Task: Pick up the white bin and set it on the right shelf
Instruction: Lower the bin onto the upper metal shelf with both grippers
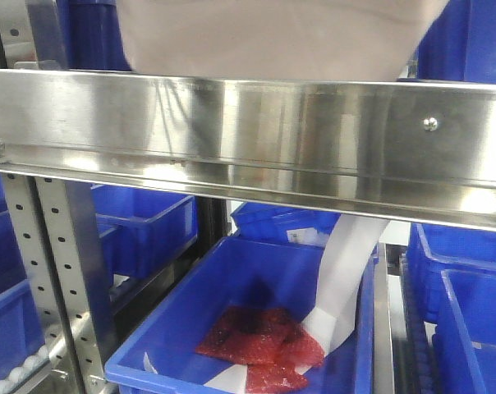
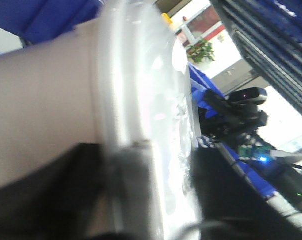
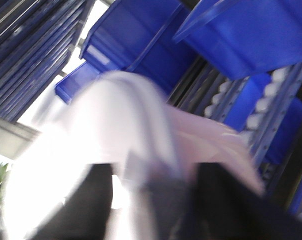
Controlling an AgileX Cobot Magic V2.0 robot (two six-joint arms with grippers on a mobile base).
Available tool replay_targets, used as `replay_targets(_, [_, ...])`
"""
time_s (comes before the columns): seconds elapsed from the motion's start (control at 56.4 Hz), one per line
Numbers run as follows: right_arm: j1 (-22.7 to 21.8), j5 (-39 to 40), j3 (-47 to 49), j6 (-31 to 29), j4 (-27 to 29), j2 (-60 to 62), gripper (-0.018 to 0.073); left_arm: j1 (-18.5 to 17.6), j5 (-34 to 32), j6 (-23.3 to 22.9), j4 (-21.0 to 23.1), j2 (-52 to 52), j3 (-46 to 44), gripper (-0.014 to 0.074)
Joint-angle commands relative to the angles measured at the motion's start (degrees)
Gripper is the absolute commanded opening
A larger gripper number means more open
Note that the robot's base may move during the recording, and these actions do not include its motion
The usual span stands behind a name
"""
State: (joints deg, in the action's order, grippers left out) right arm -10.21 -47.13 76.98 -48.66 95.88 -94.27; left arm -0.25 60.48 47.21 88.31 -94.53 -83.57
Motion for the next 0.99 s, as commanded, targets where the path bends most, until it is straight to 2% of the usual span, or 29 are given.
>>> replay_targets(0.0, [0.07, -1.45, 2.09, -2.16, 4.39, 2.55, 0.0634, -0.58, -2.95, 1.03, 5.33, 3.00, -1.94, 0.0503])
replay_targets(0.071, [0.07, 0.26, 2.17, -4.14, 3.53, 2.50, 0.0631, -0.58, -5.80, 1.64, 5.33, 3.00, -1.94, 0.0550])
replay_targets(0.213, [0.07, 4.72, 2.55, -7.97, 0.72, 2.50, 0.0632, -0.46, -9.61, 5.06, 3.94, 3.00, -1.94, 0.0547])
replay_targets(0.301, [0.07, 8.39, 3.20, -9.78, -3.04, 2.50, 0.0632, -0.46, -12.05, 6.79, 0.97, 3.00, -1.94, 0.0547])
replay_targets(0.39, [0.07, 11.85, 4.13, -11.68, -7.63, 2.50, 0.0632, -0.46, -14.25, 7.16, -3.93, 3.00, -1.94, 0.0547])
replay_targets(0.532, [0.07, 12.23, 6.30, -13.00, -13.16, 2.93, 0.0632, -0.46, -14.02, 7.16, -11.86, 3.40, -1.94, 0.0547])
replay_targets(0.709, [0.01, 8.73, 6.62, -13.00, -14.97, 6.88, 0.0617, -0.46, -9.08, 7.16, -15.17, 6.88, -1.94, 0.0537])
replay_targets(0.78, [0.01, 6.77, 6.62, -12.95, -14.97, 9.44, 0.0534, -0.46, -6.43, 7.16, -15.17, 9.33, -1.94, 0.0482])
replay_targets(0.868, [0.01, 4.48, 6.62, -12.36, -15.08, 12.74, 0.0324, -0.46, -3.71, 7.16, -15.29, 12.40, -1.94, 0.0361])
replay_targets(0.975, [0.01, 2.86, 6.19, -12.28, -15.91, 16.84, 0.0106, -0.46, -1.23, 7.16, -16.04, 15.42, -1.94, 0.0150])
